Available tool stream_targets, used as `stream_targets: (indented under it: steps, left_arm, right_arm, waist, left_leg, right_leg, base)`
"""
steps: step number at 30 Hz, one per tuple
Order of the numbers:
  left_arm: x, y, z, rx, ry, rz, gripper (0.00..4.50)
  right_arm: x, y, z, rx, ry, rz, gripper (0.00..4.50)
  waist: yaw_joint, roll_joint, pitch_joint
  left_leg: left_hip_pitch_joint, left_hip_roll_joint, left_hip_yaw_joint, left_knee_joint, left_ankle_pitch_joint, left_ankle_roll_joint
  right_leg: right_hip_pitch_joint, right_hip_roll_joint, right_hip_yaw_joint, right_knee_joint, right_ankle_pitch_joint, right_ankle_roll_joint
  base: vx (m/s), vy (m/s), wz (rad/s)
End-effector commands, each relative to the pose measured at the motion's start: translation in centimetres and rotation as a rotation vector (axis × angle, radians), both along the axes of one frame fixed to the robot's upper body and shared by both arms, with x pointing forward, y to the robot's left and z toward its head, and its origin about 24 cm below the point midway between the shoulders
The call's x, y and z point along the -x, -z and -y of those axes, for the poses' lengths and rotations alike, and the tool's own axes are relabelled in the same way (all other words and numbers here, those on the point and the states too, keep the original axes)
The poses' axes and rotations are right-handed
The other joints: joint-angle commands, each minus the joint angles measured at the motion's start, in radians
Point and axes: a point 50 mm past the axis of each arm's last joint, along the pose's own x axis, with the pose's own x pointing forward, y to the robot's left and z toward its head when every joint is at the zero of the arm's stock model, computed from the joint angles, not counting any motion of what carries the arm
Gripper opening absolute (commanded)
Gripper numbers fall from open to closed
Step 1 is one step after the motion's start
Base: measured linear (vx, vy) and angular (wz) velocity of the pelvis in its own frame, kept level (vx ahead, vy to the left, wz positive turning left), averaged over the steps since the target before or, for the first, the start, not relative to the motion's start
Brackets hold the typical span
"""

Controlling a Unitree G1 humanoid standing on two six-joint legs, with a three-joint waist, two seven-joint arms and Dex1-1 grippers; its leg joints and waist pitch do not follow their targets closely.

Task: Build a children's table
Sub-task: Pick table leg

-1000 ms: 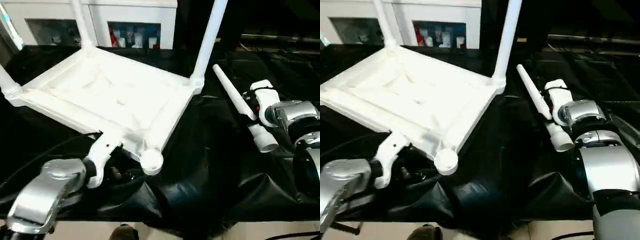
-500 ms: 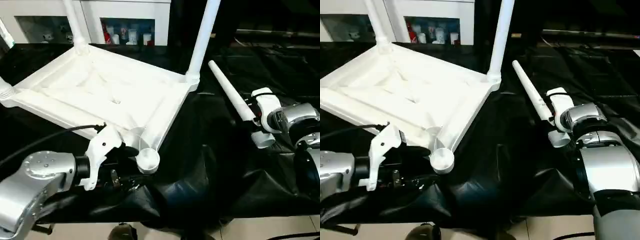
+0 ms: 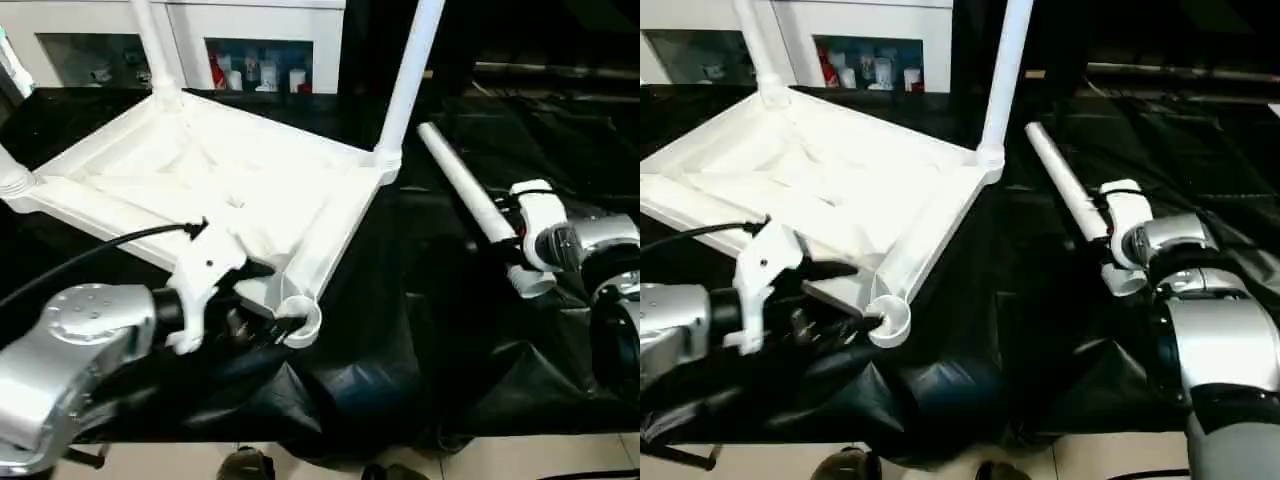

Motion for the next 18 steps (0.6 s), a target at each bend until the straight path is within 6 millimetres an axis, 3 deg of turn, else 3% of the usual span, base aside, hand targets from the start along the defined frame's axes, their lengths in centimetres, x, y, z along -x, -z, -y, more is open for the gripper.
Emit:
stream_targets:
  steps: [1,2,6,7,9,11,12,14,16,17,18]
  left_arm:
    - [-0.6,-0.5,0.5,0.016,-0.019,0.067,4.5]
    - [-1.1,-0.6,0.7,0.027,-0.031,0.091,4.5]
    - [-2.7,-0.5,0.7,-0.022,-0.135,0.142,4.5]
    - [-3.4,-0.4,0.7,-0.013,-0.159,0.116,4.5]
    - [-5.4,-1.1,1.5,0.142,-0.196,0.09,4.5]
    - [-6.0,-1.4,1.9,0.204,-0.208,0.073,4.5]
    - [-6.7,-1.7,2.5,0.301,-0.209,0.025,4.5]
    - [-7.0,-2.0,3.0,0.376,-0.194,-0.017,4.5]
    - [-7.8,-2.6,3.9,0.443,-0.183,-0.011,4.5]
    - [-8.2,-2.8,4.4,0.483,-0.178,-0.02,4.5]
    - [-8.6,-3.2,5.0,0.521,-0.169,-0.024,4.5]
  right_arm:
    - [0.9,1.4,0.4,-0.068,0.068,-0.026,1.97]
    - [0.9,1.5,0.6,-0.097,0.107,-0.006,1.94]
    - [0.5,0.8,1.0,-0.152,0.165,0.076,1.91]
    - [0.2,0.2,1.0,-0.186,0.179,0.129,1.91]
    - [-1.1,-2.1,1.0,-0.312,0.205,0.352,1.91]
    - [-1.5,-2.8,0.9,-0.361,0.21,0.431,1.91]
    - [-1.9,-3.8,0.7,-0.428,0.184,0.551,1.91]
    - [-2.0,-4.4,0.4,-0.471,0.148,0.643,1.9]
    - [-1.8,-4.4,-0.3,-0.524,0.086,0.703,1.9]
    - [-1.6,-4.5,-1.0,-0.567,0.04,0.742,1.9]
    - [-1.1,-4.5,-2.0,-0.62,-0.039,0.775,1.9]
  waist:
    - [0.006,0.002,-0.084]
    - [0.008,0.006,-0.089]
    - [0.011,0.006,-0.1]
    - [0.009,0.005,-0.099]
    - [0.011,0.005,-0.101]
    - [0.012,0.004,-0.107]
    - [0.01,0.004,-0.104]
    - [0.013,-0.001,-0.11]
    - [0.013,0.005,-0.11]
    - [0.017,0.002,-0.115]
    - [0.02,0.003,-0.116]
  left_leg:
    - [0.011,0.041,-0.01,-0.068,-0.173,0.005]
    - [0.015,0.04,-0.008,-0.065,-0.179,-0.001]
    - [0.016,0.037,-0.009,-0.062,-0.19,-0.007]
    - [0.011,0.037,-0.009,-0.061,-0.199,-0.011]
    - [0.017,0.033,-0.005,-0.056,-0.219,-0.017]
    - [0.01,0.034,-0.009,-0.054,-0.201,-0.016]
    - [0.007,0.03,-0.002,-0.05,-0.197,-0.005]
    - [0.001,0.032,-0.008,-0.049,-0.172,0.012]
    - [0.004,0.029,-0.006,-0.046,-0.153,0.032]
    - [0.008,0.032,-0.007,-0.044,-0.132,0.049]
    - [0.004,0.032,-0.007,-0.044,-0.11,0.067]
  right_leg:
    - [0.062,-0.058,0.05,-0.055,-0.171,-0.276]
    - [0.061,-0.058,0.051,-0.055,-0.175,-0.274]
    - [0.064,-0.058,0.049,-0.054,-0.183,-0.255]
    - [0.065,-0.059,0.049,-0.055,-0.205,-0.249]
    - [0.059,-0.062,0.05,-0.062,-0.245,-0.238]
    - [0.066,-0.063,0.048,-0.056,-0.225,-0.24]
    - [0.064,-0.062,0.049,-0.06,-0.224,-0.236]
    - [0.069,-0.063,0.045,-0.055,-0.202,-0.237]
    - [0.066,-0.058,0.044,-0.059,-0.193,-0.235]
    - [0.066,-0.058,0.045,-0.055,-0.166,-0.237]
    - [0.069,-0.057,0.044,-0.052,-0.143,-0.239]
  base:
    - [0.0,0.0,0.0]
    - [0.0,0.0,0.0]
    - [0.0,0.0,0.0]
    - [0.0,0.0,0.0]
    - [0.0,0.0,0.0]
    - [0.0,0.0,0.0]
    - [0.0,0.0,0.0]
    - [0.0,0.0,0.0]
    - [0.0,0.0,0.0]
    - [0.0,0.0,0.0]
    - [0.0,0.0,0.0]
